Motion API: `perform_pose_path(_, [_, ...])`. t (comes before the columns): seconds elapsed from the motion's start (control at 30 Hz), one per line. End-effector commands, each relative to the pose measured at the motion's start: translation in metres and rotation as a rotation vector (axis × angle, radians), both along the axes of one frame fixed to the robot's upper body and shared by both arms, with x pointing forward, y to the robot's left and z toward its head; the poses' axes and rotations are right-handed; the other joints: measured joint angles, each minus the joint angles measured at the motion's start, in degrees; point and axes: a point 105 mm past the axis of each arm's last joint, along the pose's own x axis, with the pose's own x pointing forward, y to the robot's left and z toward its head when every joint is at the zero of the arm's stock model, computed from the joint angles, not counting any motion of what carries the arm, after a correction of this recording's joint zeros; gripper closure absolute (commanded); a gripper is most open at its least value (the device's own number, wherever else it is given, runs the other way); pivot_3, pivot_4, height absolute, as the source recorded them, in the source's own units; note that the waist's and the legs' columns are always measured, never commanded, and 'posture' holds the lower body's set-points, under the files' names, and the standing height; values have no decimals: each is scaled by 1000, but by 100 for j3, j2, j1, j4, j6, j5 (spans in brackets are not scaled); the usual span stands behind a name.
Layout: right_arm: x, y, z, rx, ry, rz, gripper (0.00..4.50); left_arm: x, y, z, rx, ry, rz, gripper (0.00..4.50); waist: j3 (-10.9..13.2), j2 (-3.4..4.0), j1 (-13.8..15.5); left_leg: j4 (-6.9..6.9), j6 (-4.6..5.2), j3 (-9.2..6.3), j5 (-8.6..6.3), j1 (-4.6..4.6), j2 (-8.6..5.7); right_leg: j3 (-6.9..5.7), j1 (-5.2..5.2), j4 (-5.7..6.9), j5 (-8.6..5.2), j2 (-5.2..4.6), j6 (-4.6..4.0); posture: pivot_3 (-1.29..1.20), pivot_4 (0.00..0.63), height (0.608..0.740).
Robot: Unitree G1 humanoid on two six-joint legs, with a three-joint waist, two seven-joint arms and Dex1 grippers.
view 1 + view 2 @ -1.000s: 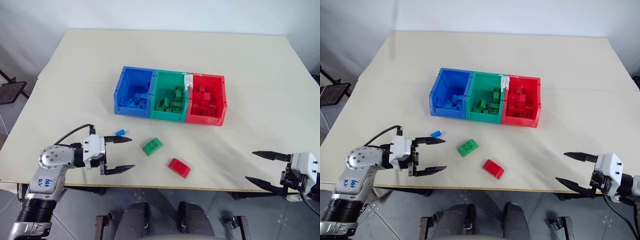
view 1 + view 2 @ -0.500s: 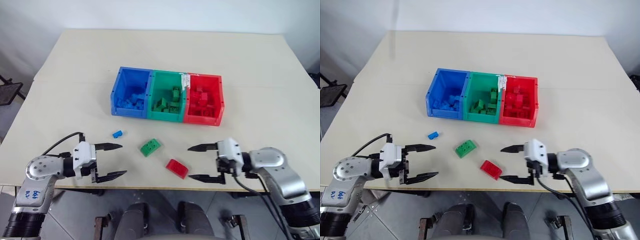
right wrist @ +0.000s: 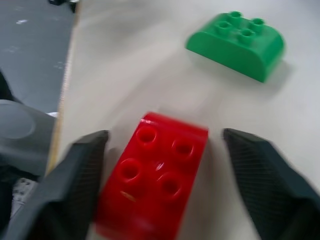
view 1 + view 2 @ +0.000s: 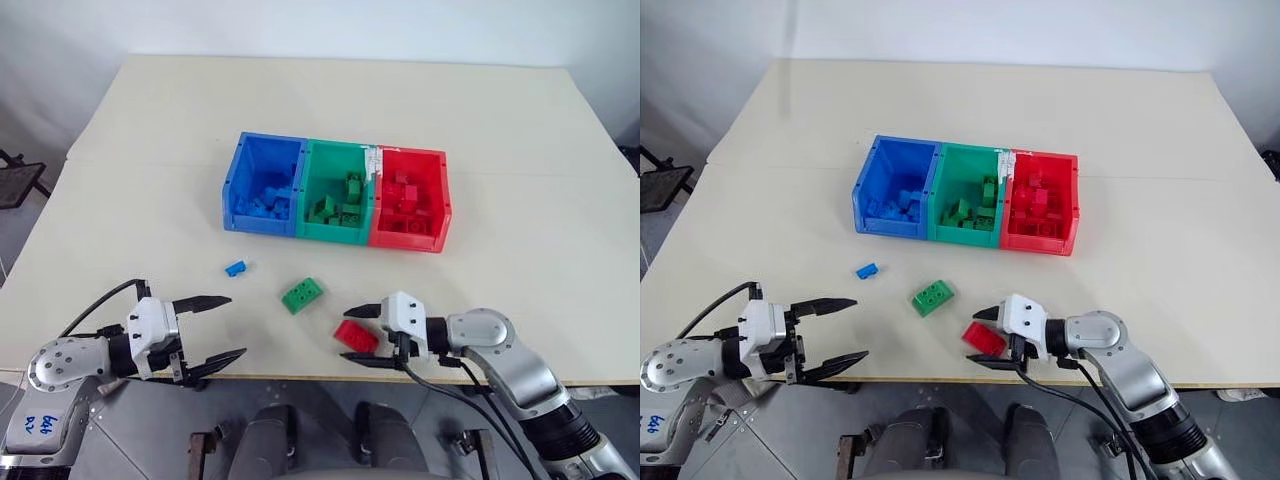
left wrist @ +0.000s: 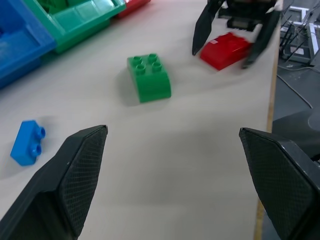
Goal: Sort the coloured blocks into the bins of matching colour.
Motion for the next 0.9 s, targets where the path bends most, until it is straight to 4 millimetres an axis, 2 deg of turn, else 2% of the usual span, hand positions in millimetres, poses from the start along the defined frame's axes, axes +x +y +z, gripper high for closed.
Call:
perform_pose_path(0.03, [3,-13,-1,-14,-10,-33,2399,3,-3,11,-17,-37,-15,0,0,0,-1,1,1,0,1,0,0,0,0,1,0,0,0,0,150,740])
perform_pose_path(0.1, [6,-17,2,-10,-22,-41,3018,6,-5,13,-21,-43,-22,0,0,0,-7,1,14,0,9,0,-1,0,1,7,0,1,0,0,150,740])
perform_pose_path(0.3, [16,-26,30,142,-43,-82,2999,12,-16,18,-53,-57,-32,0,0,0,-10,1,25,1,16,-1,0,-3,1,21,0,3,1,0,150,740])
perform_pose_path(0.4, [34,-34,48,233,-52,-198,2999,16,-29,22,-89,-20,-16,0,0,0,-17,1,25,-1,16,-1,2,-5,2,26,0,4,1,0,150,740])
perform_pose_path(0.47, [71,-52,82,365,-122,-395,2999,28,-50,36,-178,-42,13,0,0,0,-14,1,24,-1,18,0,1,-3,2,28,0,4,1,0,150,740])
perform_pose_path(0.53, [97,-69,103,410,-177,-538,2999,34,-65,47,-239,-53,25,0,5,7,-15,8,28,0,31,-1,-6,0,3,32,4,1,0,0,150,740])
perform_pose_path(0.67, [127,-84,121,399,-250,-650,2999,39,-78,52,-227,-68,27,0,-1,-1,-17,2,17,-3,41,2,-4,-1,-2,44,12,6,-3,0,150,740])
perform_pose_path(0.83, [154,-94,133,380,-300,-743,2999,52,-76,63,-239,-101,82,0,1,1,-24,-5,22,12,52,-22,-6,0,-30,44,10,8,-5,0,150,740])
perform_pose_path(0.9, [156,-92,132,371,-294,-729,2260,54,-74,64,-238,-103,100,0,1,1,-29,-3,23,16,53,-22,-6,-1,-30,42,11,7,-4,0,150,740])
